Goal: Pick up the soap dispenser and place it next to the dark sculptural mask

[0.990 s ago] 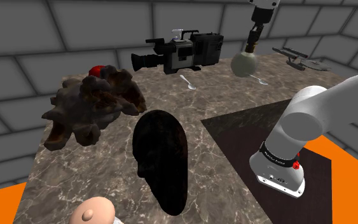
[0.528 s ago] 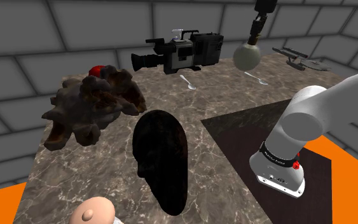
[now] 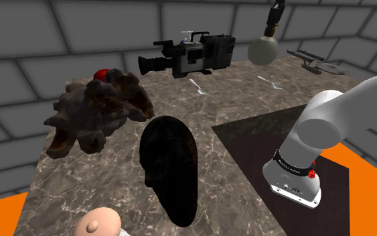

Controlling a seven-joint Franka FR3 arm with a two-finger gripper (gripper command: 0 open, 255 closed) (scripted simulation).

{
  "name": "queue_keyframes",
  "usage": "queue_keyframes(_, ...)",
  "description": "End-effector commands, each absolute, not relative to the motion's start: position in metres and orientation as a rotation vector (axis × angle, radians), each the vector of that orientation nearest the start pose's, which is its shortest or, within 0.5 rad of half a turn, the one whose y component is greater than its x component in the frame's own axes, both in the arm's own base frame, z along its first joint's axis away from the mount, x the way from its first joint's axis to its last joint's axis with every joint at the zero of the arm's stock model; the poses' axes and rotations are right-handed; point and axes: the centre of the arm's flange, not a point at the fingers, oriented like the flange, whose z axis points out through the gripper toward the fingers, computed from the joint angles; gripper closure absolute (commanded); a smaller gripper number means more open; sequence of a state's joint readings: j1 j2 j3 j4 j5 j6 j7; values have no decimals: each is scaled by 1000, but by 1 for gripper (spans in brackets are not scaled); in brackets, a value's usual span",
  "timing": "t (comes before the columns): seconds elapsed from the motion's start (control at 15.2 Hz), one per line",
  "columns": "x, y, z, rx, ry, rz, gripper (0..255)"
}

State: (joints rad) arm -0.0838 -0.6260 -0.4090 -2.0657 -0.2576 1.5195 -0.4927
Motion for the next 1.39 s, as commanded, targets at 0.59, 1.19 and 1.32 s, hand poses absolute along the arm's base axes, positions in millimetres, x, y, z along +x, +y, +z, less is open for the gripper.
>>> queue_keyframes(0.59,286,-242,698,-3176,-77,-37,255)
queue_keyframes(1.19,242,-132,699,-3176,-77,-37,255)
queue_keyframes(1.32,232,-107,699,-3176,-77,-37,255)
